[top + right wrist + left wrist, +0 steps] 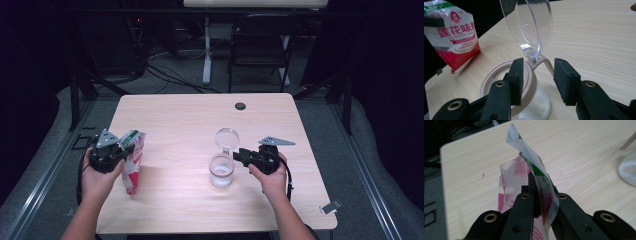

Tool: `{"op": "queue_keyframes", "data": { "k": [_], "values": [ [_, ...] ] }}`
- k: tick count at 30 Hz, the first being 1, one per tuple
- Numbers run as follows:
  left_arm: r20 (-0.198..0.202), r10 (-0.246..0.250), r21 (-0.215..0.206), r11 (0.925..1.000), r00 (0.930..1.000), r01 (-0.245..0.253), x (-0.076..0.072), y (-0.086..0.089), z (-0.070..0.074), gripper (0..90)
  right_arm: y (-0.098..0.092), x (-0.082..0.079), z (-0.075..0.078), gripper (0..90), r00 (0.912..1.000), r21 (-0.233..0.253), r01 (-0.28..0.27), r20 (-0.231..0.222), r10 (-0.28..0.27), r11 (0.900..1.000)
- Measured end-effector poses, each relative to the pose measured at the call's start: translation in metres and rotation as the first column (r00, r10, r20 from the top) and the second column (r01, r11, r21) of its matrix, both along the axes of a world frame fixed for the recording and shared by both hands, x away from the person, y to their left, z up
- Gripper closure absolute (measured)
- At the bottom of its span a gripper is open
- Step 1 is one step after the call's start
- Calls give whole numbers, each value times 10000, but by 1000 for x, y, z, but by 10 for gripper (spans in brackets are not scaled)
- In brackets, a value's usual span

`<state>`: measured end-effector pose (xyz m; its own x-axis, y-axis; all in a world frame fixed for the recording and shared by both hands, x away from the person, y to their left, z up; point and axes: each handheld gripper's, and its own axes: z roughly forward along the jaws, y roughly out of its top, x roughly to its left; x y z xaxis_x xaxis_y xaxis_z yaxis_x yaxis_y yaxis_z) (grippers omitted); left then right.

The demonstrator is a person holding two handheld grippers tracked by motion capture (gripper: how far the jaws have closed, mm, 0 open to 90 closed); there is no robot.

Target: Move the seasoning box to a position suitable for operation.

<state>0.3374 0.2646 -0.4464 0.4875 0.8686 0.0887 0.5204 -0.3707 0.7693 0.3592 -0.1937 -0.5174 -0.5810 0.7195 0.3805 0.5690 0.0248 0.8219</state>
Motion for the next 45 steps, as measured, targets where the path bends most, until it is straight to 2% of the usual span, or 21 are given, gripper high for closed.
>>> {"op": "queue_keyframes", "data": {
  "k": [3, 7, 11, 14, 19, 23, 27, 29, 34, 35, 37, 40, 45],
  "values": [
    [99, 96, 407, 9991, 9999, -100, 5, 4, 10, 900, -1, 0, 0, 602, 10000, -89, -12, -34, 11, 10000],
    [166, 253, 577, 9980, 9995, -262, 14, 11, 23, 900, -2, 0, 0, 602, 10000, -76, 32, -37, -32, 10000],
    [115, 285, 409, 9987, 9995, -289, 21, 17, 33, 900, -3, 0, 0, 605, 10000, -44, 32, -11, -32, 10000],
    [147, 224, 354, 9991, 9996, -229, 23, 15, 38, 900, -2, 1, 0, 607, 10000, -8, 60, 58, -60, 10000],
    [216, -193, 436, 9989, 9996, 184, 25, 2, 45, 900, -3, 0, 1, 608, 10000, -48, 37, 37, -37, 10000],
    [205, -570, 255, 9981, 9982, 564, 26, -11, 48, 900, -4, -1, 3, 611, 9999, 24, 137, 93, -138, 9999],
    [121, -1193, -64, 9928, 9928, 1194, 25, -29, 47, 900, -6, -1, 3, 613, 9996, 23, 215, 164, -215, 9998],
    [30, -1494, -235, 9885, 9888, 1494, 24, -38, 47, 900, -6, -1, 4, 613, 9996, 1, 232, 179, -232, 9997],
    [54, -2140, -279, 9764, 9768, 2141, 21, -61, 48, 900, -6, -1, 5, 612, 9995, -11, 234, 226, -234, 9997],
    [14, -2409, -256, 9702, 9705, 2409, 19, -69, 49, 900, -6, -1, 5, 611, 9994, 38, 242, 240, -243, 9997],
    [10, -2727, -26, 9621, 9621, 2727, 16, -81, 50, 900, -7, -1, 5, 608, 9996, 10, 202, 216, -203, 9998],
    [25, -3149, 98, 9491, 9491, 3149, 13, -94, 50, 900, -8, -1, 6, 606, 9995, 37, 226, 232, -226, 9997],
    [91, -3885, -144, 9213, 9214, 3886, 4, -109, 44, 900, -8, -2, 8, 636, 9988, 90, 312, 369, -315, 9995]
  ]
}}
